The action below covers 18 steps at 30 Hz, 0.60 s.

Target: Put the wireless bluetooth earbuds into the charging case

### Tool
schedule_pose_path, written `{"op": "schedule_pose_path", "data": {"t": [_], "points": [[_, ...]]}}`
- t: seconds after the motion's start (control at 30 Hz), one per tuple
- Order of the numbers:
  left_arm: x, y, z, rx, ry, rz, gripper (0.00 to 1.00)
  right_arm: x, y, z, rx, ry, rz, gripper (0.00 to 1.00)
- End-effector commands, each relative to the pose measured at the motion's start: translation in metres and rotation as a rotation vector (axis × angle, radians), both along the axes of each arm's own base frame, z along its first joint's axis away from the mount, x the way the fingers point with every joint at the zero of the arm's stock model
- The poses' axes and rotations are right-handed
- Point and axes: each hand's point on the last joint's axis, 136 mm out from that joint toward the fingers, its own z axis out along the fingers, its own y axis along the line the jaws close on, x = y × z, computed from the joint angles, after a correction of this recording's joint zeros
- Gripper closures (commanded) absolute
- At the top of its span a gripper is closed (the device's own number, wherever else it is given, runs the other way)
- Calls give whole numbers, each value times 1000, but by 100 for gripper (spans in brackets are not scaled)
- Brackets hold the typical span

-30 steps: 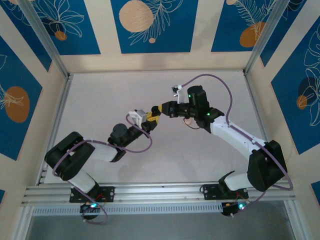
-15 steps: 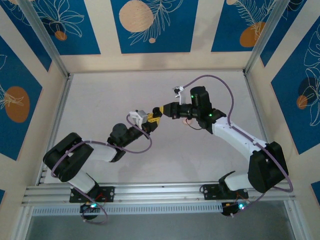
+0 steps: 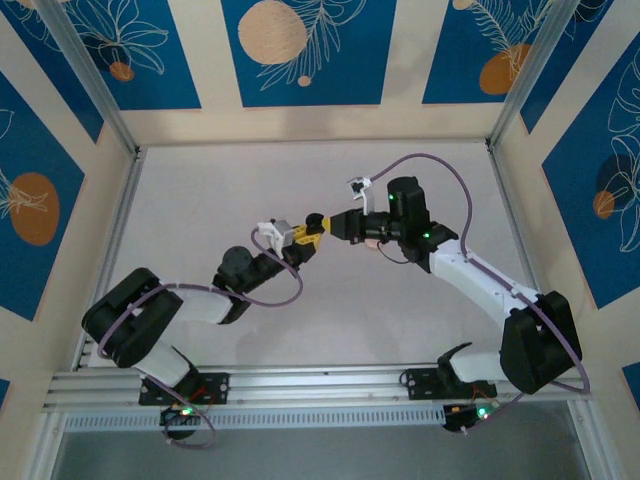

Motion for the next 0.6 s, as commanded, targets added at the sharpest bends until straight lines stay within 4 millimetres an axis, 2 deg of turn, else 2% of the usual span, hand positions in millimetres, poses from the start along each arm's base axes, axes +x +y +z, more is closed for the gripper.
{"op": "schedule_pose_path", "data": {"t": [0.0,0.23,0.57], "points": [[-12,-5,48,-97,-120,-55,87,-6,-2,-5,-10,-6,32,84],[-17,-10,48,-94,-122,-99,87,-1,-5,1,-16,-20,21,82],[-17,-11,47,-93,-117,-108,87,-4,-9,17,0,-53,13,67]]}}
